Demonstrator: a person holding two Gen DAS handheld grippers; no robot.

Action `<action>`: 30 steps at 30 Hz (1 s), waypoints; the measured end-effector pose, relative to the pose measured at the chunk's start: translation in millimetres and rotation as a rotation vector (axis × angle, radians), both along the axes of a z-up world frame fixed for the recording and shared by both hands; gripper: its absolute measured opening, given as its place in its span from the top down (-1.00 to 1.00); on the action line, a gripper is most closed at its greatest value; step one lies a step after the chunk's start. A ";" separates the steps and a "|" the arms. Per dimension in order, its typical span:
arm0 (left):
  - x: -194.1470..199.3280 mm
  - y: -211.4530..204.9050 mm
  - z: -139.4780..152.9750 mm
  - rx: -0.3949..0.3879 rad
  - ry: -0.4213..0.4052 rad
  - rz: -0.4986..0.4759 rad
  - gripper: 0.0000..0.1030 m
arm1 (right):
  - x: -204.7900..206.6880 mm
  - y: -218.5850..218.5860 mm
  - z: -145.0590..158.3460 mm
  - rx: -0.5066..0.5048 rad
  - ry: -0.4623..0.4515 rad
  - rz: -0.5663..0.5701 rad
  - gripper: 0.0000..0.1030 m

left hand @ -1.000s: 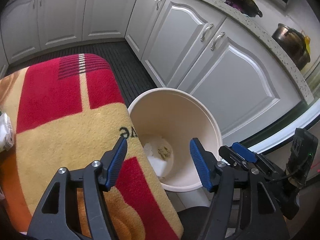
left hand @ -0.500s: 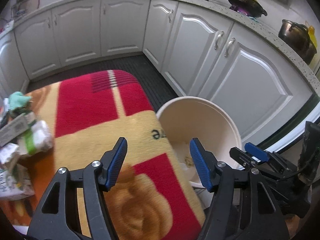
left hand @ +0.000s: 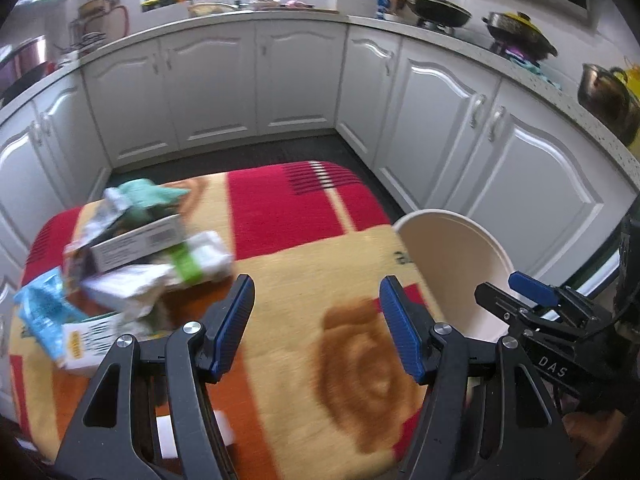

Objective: Collect trash
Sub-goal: 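Return both tools to the table, left tool still holding the sponge, then grasp the blue snack packet with the left tool while the right tool grasps the white sponge bar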

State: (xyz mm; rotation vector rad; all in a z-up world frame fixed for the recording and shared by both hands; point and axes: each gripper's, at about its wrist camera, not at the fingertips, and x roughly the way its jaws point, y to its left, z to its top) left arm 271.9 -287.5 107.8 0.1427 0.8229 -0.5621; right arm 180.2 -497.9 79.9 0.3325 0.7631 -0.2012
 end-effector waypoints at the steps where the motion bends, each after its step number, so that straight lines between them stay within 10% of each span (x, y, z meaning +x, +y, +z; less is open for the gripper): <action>1: 0.4 9.9 1.6 -0.003 0.001 0.011 -0.24 | 3.0 8.5 2.9 0.000 -0.006 0.017 -0.19; 19: 47.2 211.5 -17.8 0.048 0.088 0.330 -0.24 | 54.6 134.8 9.7 0.054 0.004 0.316 -0.27; 30: 93.1 281.5 -59.3 -0.097 0.211 0.472 -0.24 | 63.5 210.0 1.7 0.084 0.060 0.668 -0.34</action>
